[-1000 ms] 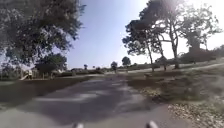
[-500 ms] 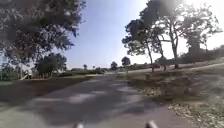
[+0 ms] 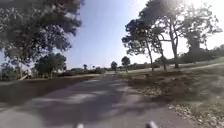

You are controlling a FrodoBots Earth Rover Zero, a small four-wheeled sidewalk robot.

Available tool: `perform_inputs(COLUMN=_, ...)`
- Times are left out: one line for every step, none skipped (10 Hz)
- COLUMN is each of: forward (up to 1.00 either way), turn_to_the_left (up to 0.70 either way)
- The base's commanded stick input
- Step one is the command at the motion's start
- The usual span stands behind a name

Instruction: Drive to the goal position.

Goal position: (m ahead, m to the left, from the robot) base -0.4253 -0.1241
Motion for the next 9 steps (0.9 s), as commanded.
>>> perform_inputs(forward=0.11, turn_to_the_left=-0.01)
perform_inputs(forward=0.1, turn_to_the_left=-0.01)
perform_inputs(forward=0.11, turn_to_the_left=-0.01)
perform_inputs(forward=0.11, turn_to_the_left=-0.01)
perform_inputs(forward=0.1, turn_to_the_left=-0.01)
perform_inputs(forward=0.11, turn_to_the_left=-0.01)
perform_inputs(forward=0.11, turn_to_the_left=-0.01)
perform_inputs(forward=0.11, turn_to_the_left=-0.01)
perform_inputs(forward=0.11, turn_to_the_left=-0.01)
